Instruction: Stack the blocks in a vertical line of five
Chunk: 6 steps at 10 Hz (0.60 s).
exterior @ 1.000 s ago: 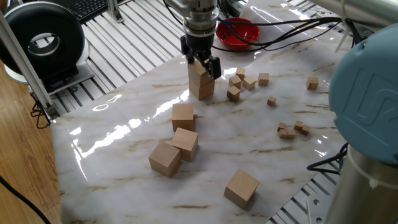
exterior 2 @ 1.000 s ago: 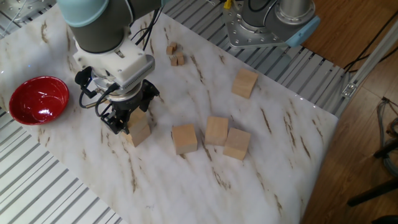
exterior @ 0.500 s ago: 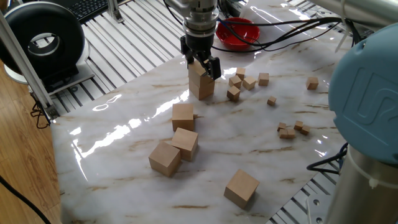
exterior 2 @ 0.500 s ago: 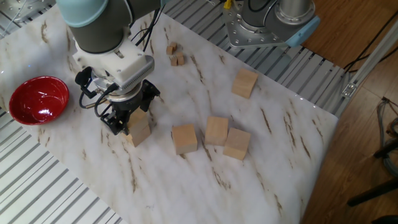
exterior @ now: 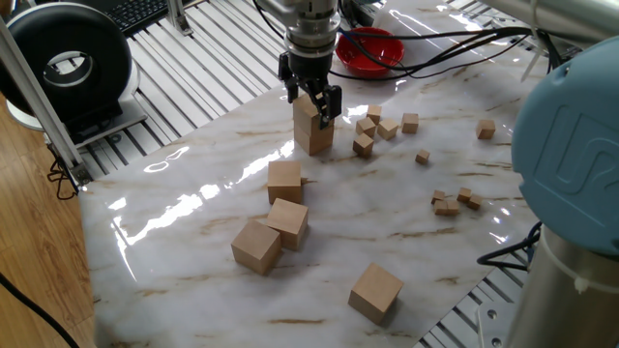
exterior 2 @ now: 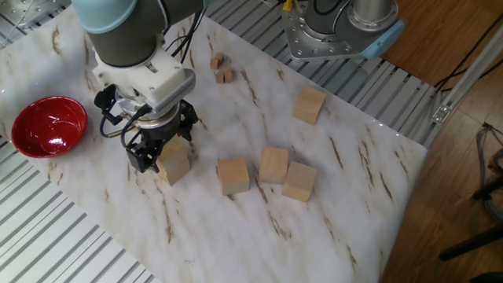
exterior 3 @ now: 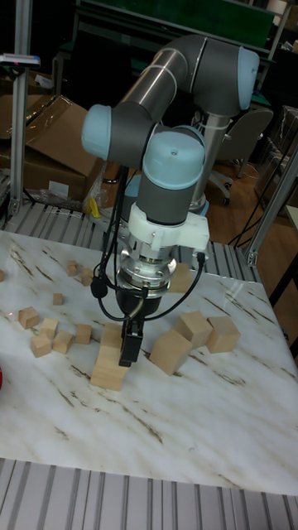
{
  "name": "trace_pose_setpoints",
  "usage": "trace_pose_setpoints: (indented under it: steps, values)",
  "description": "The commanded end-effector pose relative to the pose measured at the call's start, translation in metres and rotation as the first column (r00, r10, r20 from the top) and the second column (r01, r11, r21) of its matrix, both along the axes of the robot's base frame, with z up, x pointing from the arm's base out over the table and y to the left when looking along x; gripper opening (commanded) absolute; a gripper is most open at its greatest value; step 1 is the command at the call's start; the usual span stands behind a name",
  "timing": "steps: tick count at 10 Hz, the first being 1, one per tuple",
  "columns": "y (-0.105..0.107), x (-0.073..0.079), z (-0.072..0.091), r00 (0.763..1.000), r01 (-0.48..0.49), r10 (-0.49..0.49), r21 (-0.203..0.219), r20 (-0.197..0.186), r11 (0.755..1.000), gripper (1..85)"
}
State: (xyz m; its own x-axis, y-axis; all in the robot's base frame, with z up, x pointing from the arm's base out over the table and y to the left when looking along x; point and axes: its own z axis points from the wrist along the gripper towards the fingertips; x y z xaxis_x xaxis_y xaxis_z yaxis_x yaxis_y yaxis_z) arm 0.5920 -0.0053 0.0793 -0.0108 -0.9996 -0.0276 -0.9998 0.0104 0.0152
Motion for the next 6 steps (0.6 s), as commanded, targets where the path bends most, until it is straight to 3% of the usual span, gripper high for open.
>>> trace_pose_setpoints:
  steps: [1,5,6]
  values:
    - [0.0004,-0.0003,0.0018,1.000,-0.004,0.004,0.004,-0.001,1.000,85.0]
    - [0.0089,-0.0052,0.0050,1.000,0.023,-0.023,0.025,-0.021,0.999,85.0]
    - [0.0083,-0.0058,0.0090,1.000,0.020,-0.020,0.008,-0.022,1.000,85.0]
